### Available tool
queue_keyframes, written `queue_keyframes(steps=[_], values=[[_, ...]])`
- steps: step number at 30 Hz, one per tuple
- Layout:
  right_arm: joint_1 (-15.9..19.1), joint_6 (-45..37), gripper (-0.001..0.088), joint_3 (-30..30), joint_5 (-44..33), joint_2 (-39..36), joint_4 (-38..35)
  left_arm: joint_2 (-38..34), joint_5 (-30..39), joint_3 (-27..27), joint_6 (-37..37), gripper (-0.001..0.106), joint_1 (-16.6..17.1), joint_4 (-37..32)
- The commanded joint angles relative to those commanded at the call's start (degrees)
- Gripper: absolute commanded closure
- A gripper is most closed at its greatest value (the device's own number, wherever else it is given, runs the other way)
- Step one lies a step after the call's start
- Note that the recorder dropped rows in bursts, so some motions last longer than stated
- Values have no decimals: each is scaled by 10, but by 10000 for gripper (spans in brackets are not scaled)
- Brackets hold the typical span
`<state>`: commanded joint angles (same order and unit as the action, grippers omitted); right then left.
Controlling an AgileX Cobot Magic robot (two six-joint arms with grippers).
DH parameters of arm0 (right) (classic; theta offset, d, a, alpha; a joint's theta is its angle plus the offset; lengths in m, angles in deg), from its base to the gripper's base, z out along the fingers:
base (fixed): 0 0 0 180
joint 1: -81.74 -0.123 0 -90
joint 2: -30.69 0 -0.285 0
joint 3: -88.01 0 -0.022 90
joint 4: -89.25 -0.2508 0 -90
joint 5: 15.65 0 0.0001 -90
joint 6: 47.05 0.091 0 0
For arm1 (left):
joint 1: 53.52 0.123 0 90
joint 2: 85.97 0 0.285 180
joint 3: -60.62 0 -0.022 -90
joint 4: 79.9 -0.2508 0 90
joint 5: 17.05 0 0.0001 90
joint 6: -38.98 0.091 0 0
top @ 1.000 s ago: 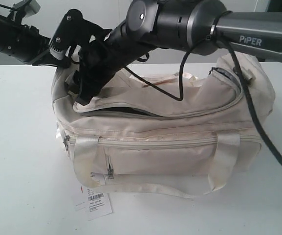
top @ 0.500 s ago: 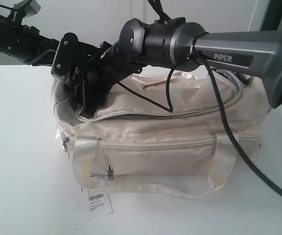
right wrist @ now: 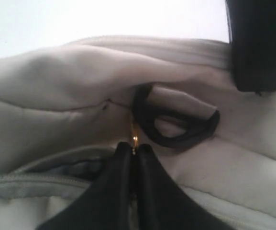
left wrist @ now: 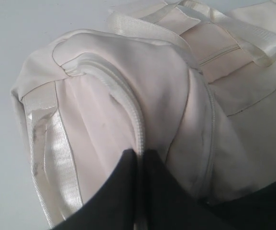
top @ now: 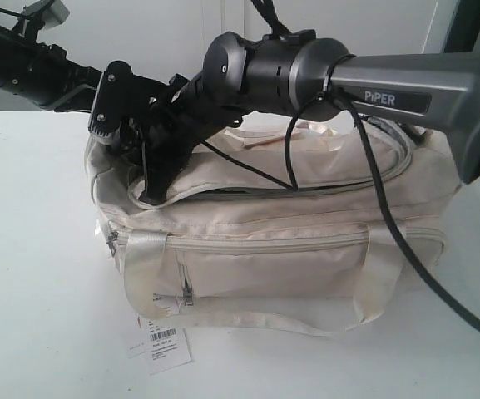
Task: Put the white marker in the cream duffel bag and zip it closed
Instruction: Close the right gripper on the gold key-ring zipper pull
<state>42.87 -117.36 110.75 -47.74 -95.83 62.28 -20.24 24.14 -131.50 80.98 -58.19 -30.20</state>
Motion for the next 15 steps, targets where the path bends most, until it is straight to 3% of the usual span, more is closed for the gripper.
queue_keyframes(steps=[8,15], values=[[0,35,868,0,-13,27,0,0,0,0,1,1053,0,0],[0,113,868,0,-34,46,1,0,0,0,1,1053,0,0]])
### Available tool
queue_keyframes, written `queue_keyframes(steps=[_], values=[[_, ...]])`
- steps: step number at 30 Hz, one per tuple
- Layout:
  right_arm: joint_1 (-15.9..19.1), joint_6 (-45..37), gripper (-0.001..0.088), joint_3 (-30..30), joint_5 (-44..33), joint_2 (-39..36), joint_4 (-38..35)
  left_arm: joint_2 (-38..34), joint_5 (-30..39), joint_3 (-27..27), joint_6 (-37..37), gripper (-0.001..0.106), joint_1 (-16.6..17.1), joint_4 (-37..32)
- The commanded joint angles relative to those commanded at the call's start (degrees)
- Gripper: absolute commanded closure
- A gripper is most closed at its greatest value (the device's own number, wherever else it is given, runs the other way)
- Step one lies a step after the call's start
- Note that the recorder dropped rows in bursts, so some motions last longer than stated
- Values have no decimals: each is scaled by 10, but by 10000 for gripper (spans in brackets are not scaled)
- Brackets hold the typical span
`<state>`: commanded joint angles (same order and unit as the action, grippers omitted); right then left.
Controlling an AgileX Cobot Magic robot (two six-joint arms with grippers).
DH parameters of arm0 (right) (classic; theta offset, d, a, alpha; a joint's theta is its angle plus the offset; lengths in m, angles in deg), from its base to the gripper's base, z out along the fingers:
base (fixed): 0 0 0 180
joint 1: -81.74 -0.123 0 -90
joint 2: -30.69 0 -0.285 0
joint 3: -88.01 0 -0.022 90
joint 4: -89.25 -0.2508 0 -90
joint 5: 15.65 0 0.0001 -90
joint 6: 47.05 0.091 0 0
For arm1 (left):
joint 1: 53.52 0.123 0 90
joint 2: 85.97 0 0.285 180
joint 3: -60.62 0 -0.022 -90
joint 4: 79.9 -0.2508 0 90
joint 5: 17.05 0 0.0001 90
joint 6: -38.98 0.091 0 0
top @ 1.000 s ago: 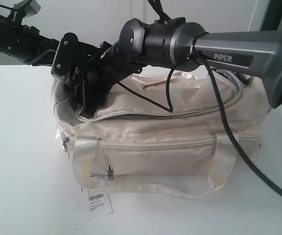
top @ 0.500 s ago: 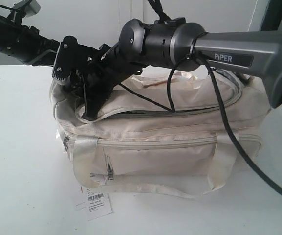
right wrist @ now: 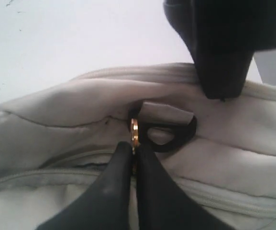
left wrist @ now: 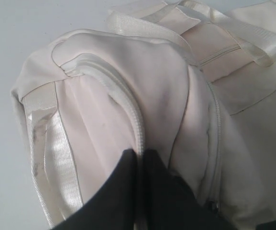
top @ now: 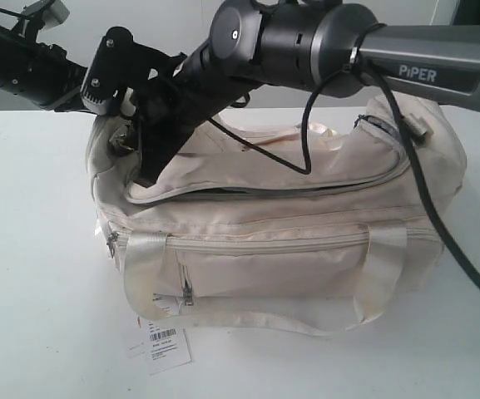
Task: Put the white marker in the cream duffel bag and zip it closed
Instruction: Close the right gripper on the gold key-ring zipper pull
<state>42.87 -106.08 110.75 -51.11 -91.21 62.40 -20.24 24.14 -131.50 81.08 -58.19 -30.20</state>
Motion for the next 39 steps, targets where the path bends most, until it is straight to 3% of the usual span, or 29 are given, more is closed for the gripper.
queue_keyframes(steps=[8,39], values=[[0,54,868,0,-16,6,-2,0,0,0,0,1053,0,0],[0,54,868,0,-105,29,-20,-10,-6,0,-1,1053,0,2]])
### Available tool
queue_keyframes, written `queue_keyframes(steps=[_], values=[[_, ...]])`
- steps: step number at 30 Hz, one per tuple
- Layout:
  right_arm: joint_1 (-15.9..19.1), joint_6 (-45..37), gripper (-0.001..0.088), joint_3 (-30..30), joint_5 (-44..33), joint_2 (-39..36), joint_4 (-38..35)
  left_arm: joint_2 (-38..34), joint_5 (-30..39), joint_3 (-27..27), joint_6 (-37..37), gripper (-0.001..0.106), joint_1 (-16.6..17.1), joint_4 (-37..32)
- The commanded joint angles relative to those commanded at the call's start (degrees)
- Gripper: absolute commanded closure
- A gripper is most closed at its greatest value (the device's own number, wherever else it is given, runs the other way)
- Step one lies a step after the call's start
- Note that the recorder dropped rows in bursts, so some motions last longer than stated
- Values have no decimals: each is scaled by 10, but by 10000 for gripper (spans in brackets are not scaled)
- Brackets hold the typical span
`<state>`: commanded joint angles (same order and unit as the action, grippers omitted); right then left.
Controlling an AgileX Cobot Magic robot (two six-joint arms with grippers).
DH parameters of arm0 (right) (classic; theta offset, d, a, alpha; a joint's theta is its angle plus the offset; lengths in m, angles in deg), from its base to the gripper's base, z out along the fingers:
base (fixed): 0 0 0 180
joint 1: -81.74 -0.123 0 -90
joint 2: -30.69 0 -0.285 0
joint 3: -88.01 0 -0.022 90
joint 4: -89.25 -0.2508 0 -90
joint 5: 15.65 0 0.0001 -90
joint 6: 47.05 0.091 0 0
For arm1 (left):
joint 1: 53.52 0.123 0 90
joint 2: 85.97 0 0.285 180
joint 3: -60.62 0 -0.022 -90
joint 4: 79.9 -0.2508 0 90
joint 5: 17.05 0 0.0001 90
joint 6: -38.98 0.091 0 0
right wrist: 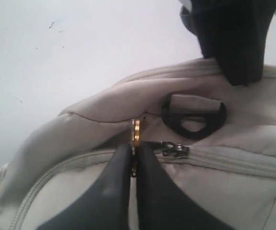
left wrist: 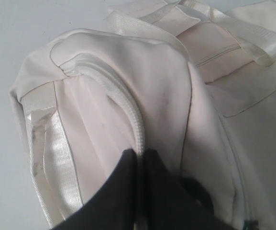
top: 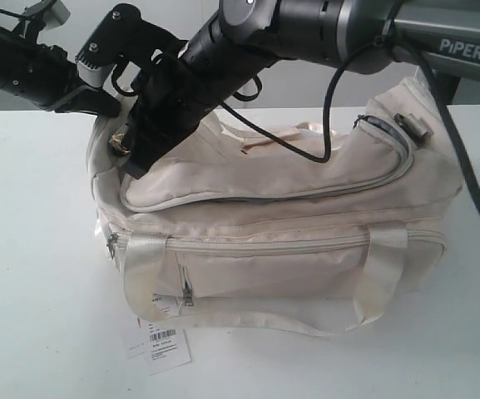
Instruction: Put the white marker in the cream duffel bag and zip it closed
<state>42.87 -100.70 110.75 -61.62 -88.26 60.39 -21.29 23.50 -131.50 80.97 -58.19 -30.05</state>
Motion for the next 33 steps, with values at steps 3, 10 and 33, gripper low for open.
queue_keyframes(steps=[3,10,33], values=[[0,-1,868,0,-14,4,-3,0,0,0,0,1053,0,0],[0,-2,868,0,-24,10,-14,0,0,0,0,1053,0,1],[0,-48,868,-1,-77,31,-51,0,-4,0,0,1053,0,2]])
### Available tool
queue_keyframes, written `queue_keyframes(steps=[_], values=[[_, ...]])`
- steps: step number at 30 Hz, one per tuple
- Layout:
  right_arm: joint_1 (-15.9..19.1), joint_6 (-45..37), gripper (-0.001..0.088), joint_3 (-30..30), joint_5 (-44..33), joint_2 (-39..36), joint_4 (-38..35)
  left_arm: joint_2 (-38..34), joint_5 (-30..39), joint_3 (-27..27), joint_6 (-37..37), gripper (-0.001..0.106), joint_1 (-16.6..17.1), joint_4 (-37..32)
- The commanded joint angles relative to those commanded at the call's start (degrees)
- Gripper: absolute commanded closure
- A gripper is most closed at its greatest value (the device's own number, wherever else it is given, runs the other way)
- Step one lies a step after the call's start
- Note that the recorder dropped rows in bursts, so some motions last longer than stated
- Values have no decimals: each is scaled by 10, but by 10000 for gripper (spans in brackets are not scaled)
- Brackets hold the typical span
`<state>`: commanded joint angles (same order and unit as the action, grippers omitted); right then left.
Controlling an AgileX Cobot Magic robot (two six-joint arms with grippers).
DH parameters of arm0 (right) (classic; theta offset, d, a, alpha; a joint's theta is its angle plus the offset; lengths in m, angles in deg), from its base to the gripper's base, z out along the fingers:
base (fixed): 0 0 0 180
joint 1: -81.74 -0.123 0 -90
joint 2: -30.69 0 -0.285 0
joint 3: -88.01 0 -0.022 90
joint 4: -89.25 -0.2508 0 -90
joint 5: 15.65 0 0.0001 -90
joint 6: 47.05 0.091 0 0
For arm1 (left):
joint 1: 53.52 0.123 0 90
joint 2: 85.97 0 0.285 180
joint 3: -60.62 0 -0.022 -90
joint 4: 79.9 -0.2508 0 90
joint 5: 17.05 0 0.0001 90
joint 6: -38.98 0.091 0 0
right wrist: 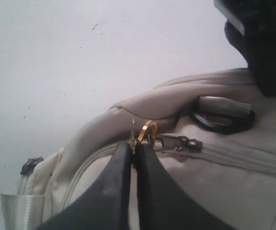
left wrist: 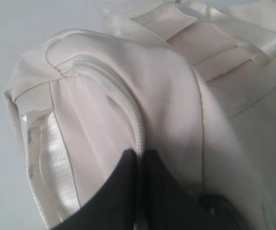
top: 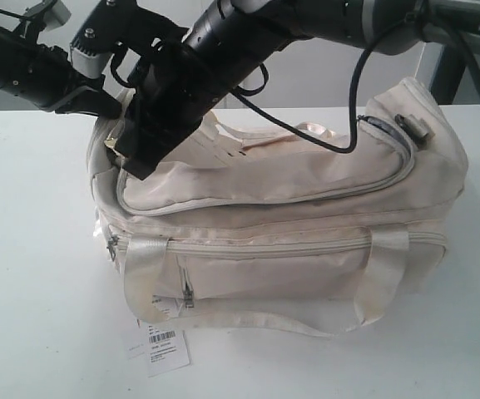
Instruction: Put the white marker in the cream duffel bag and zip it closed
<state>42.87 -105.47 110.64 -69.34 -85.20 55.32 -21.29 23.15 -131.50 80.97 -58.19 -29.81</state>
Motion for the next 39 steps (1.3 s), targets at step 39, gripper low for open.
queue_keyframes(steps=[39], values=[[0,-119,868,0,-62,-1,-45,11,-31,0,-35,889,0,-3]])
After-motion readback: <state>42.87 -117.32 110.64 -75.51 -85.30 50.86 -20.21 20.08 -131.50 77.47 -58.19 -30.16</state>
